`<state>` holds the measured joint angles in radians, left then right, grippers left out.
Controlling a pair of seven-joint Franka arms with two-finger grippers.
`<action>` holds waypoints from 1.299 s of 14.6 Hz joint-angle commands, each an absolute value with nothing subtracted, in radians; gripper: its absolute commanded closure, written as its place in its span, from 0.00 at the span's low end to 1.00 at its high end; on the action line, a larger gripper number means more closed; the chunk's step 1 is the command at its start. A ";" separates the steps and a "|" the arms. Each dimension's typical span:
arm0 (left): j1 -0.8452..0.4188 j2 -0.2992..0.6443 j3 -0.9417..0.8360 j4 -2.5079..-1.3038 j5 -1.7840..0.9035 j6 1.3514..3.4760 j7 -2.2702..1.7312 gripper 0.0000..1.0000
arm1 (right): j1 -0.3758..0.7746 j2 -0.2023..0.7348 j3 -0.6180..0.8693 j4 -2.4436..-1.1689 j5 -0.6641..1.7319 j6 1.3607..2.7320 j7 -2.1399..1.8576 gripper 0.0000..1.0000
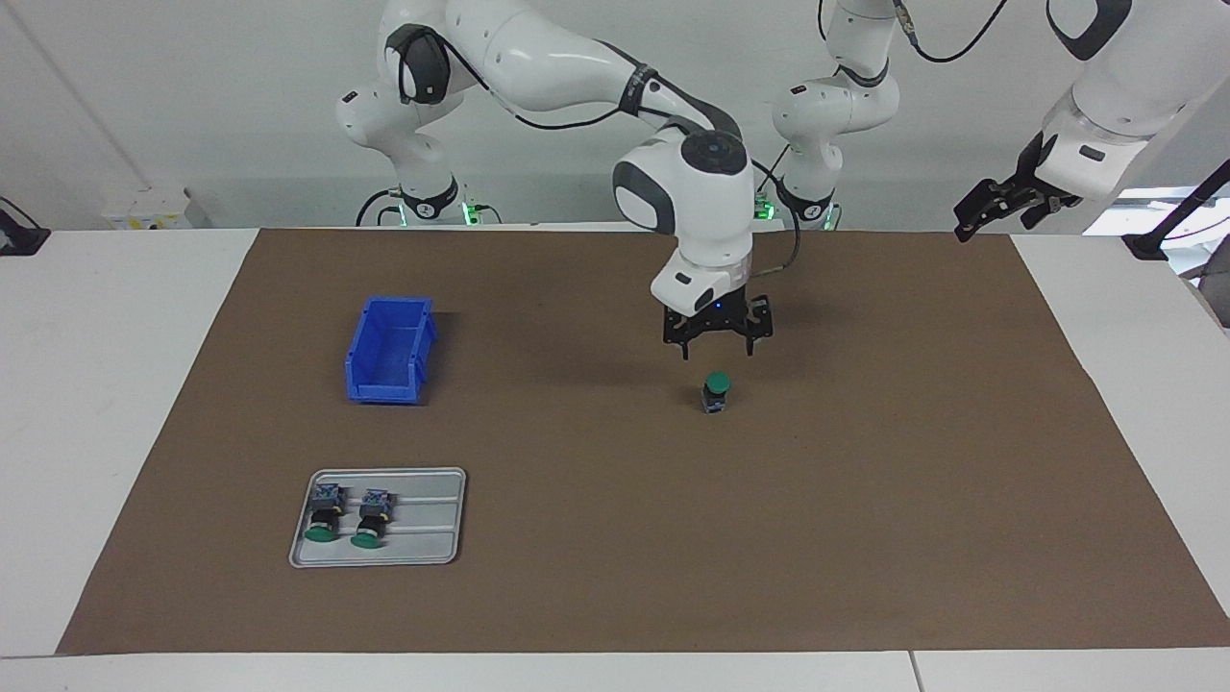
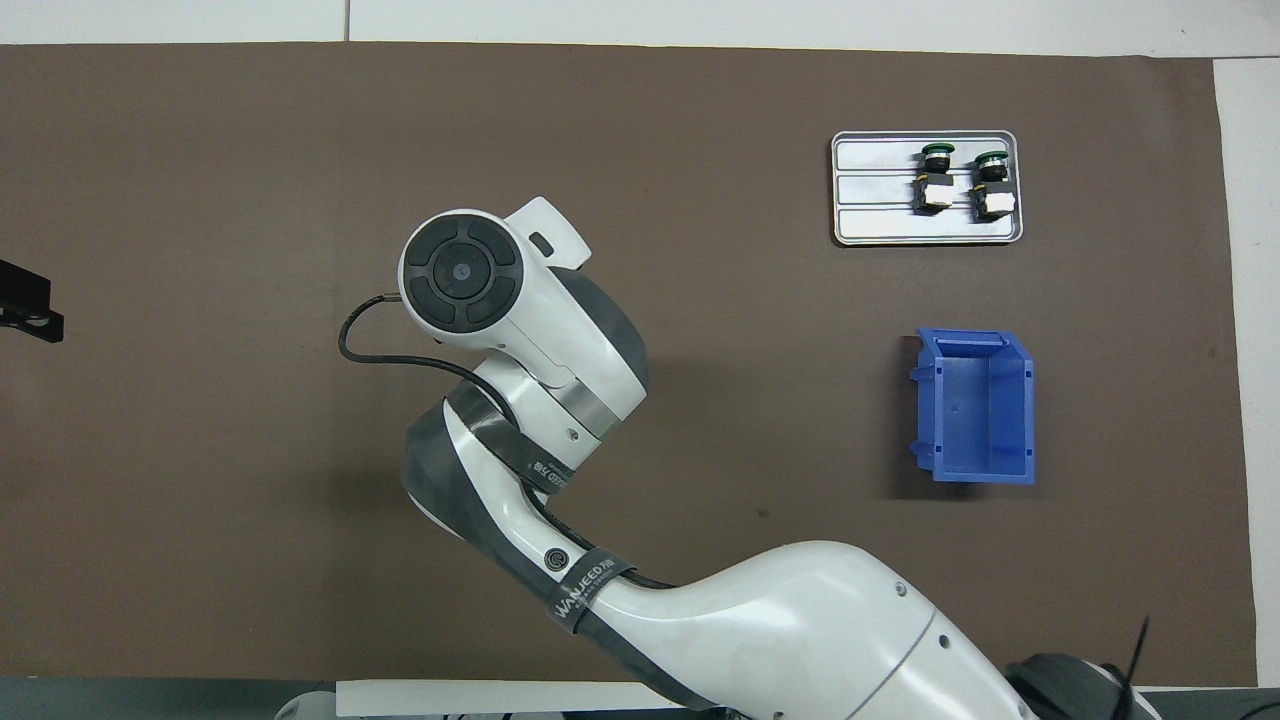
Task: Place and press button with both arms
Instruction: 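Reach the right gripper to the green button, then grasp and lift the green button with the right gripper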
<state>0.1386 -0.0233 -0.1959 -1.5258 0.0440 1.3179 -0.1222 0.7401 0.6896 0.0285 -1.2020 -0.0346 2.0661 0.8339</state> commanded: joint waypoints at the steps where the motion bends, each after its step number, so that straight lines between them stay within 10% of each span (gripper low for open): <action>1: 0.149 -0.044 -0.202 -1.554 0.055 1.330 -0.123 0.00 | 0.744 0.718 0.028 -1.225 -0.070 2.141 0.841 0.00; 10: 0.150 -0.044 -0.202 -1.554 0.055 1.331 -0.123 0.00 | 0.793 0.764 0.026 -1.272 -0.137 2.186 0.787 0.02; 13: 0.150 -0.044 -0.202 -1.554 0.055 1.330 -0.123 0.00 | 0.784 0.764 0.028 -1.279 -0.135 2.192 0.733 0.48; 15: 0.150 -0.044 -0.202 -1.554 0.055 1.330 -0.123 0.00 | 0.776 0.764 0.028 -1.279 -0.135 2.194 0.732 0.54; 18: 0.150 -0.044 -0.202 -1.554 0.055 1.330 -0.123 0.00 | 0.773 0.762 0.026 -1.267 -0.137 2.168 0.729 1.00; 19: 0.149 -0.044 -0.202 -1.554 0.055 1.331 -0.123 0.00 | 0.769 0.753 0.023 -1.266 -0.137 2.142 0.727 1.00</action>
